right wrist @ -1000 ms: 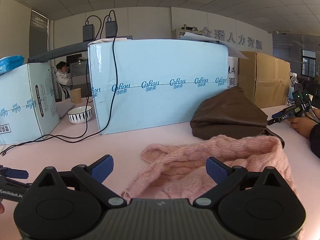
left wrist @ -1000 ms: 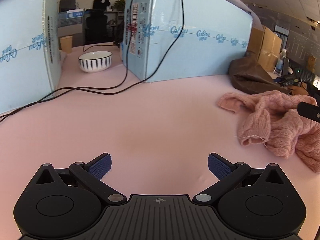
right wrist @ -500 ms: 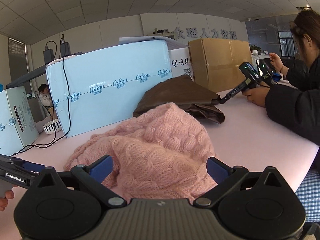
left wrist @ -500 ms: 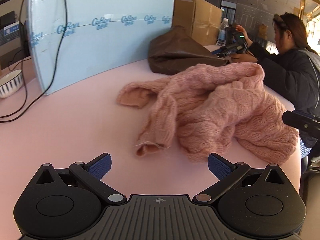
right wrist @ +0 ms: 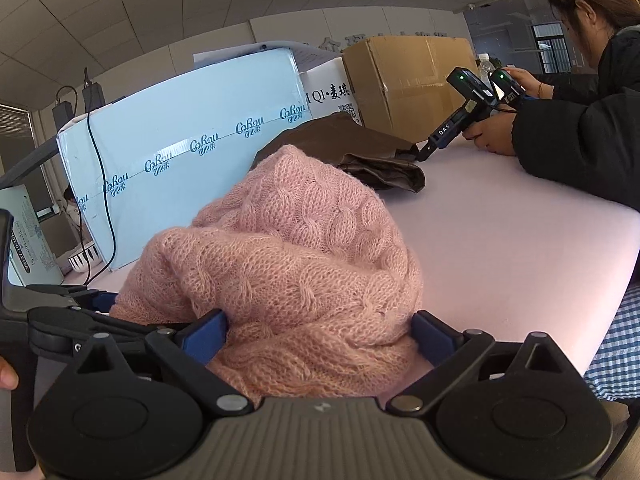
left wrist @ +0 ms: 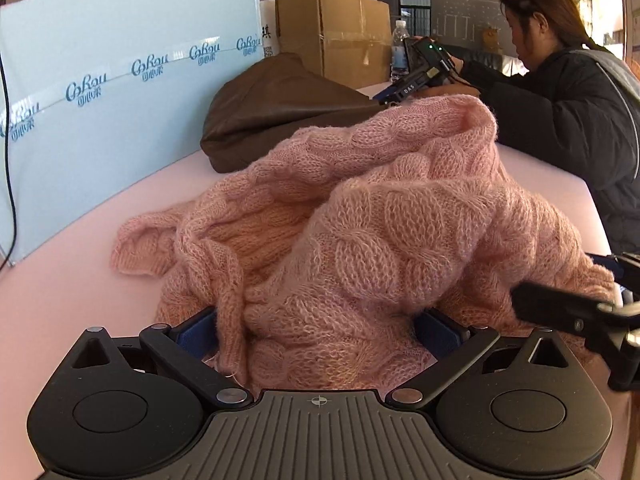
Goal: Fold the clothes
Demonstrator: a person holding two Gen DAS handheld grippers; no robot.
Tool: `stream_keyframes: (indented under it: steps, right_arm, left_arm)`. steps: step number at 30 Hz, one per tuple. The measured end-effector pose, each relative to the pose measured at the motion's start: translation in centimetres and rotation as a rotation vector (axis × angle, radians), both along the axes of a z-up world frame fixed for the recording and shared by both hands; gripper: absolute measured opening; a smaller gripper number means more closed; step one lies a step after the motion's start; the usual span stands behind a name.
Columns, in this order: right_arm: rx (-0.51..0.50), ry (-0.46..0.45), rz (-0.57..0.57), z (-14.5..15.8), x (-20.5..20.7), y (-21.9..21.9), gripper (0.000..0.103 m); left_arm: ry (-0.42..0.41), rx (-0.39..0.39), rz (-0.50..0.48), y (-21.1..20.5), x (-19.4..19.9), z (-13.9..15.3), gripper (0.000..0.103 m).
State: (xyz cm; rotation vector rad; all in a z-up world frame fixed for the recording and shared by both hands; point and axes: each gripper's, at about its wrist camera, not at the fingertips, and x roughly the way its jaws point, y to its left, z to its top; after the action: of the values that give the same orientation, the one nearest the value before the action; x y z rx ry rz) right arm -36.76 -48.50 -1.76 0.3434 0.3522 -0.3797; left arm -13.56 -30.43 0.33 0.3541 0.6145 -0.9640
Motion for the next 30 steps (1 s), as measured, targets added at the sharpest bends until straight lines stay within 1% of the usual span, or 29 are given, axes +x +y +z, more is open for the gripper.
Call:
stream_keyframes:
  steps: [3,4,7,8,9,10,12,13,14,15,16,18,19,21,24,26,28,30]
  right_arm:
    - [-0.018,-0.012,-0.022,-1.1,1.4,1.2,0.103]
    - [-0.003,-0.024,-0.03,-1.2,1.6,1.3,0.103]
    - [0.007,-0.041,-0.043,-1.8,2.5,2.0,0.103]
    - [-0.001,-0.04,-0.043,-2.1,3.1,2.4,0.103]
    - [-0.005,-0.046,-0.041,-2.3,3.3,2.6,0.103]
    - [-0.008,-0.052,-0.039,-2.4,3.4,2.8,0.103]
    - [0.001,-0.074,-0.042,-2.8,3.7,3.0,0.099]
    - [-0.004,-0.076,-0.049,-2.9,3.8,3.3,0.097]
    - [-0.01,-0.078,-0.057,-3.0,3.9,3.5,0.093]
    - [-0.016,-0.08,-0.064,-3.1,3.9,3.8,0.085]
    - [-0.038,-0.071,-0.076,-3.1,4.1,4.2,0.08]
    - [-0.057,-0.066,-0.083,-3.1,4.4,4.9,0.05]
    - [-0.034,-0.079,-0.07,-3.1,4.3,5.0,0.048]
    - [0.029,-0.117,-0.053,-3.1,4.2,4.9,0.039]
    - [0.069,-0.133,-0.063,-3.0,4.1,5.0,0.034]
    - [0.102,-0.159,-0.058,-2.5,3.9,5.1,0.031]
    - [0.134,-0.192,-0.05,-2.0,3.6,5.2,0.03]
    - [0.123,-0.224,-0.04,-1.1,3.5,5.9,0.029]
  left_arm:
    - [0.002,-0.006,0.0,0.1,0.0,0.0,0.098]
    - [-0.004,-0.008,-0.002,0.2,-0.2,-0.1,0.097]
    - [-0.012,-0.018,-0.009,0.4,-0.6,-0.1,0.09]
    - [-0.017,-0.02,-0.011,0.5,-0.7,-0.1,0.086]
    - [-0.022,-0.024,-0.012,0.4,-0.8,-0.1,0.077]
    - [-0.028,-0.028,-0.009,0.4,-0.9,0.0,0.071]
    - [-0.038,-0.035,-0.003,0.5,-1.2,0.1,0.054]
    - [-0.041,-0.037,-0.002,0.5,-1.3,0.1,0.051]
    - [-0.042,-0.04,-0.004,0.5,-1.4,0.1,0.047]
    - [-0.038,-0.043,-0.011,0.6,-1.5,0.2,0.041]
    - [-0.034,-0.046,-0.016,0.6,-1.5,0.2,0.04]
    - [-0.03,-0.05,-0.018,0.5,-1.6,0.2,0.034]
    - [-0.031,-0.051,-0.018,0.5,-1.6,0.3,0.034]
    - [-0.039,-0.053,-0.015,0.6,-1.9,0.4,0.031]
    - [-0.056,-0.072,0.015,1.2,-2.1,0.6,0.031]
    - [-0.071,-0.09,0.033,2.1,-2.1,1.0,0.031]
    - [-0.103,-0.087,0.044,3.0,-2.1,1.5,0.031]
    - [-0.12,-0.08,0.053,3.7,-2.2,2.0,0.031]
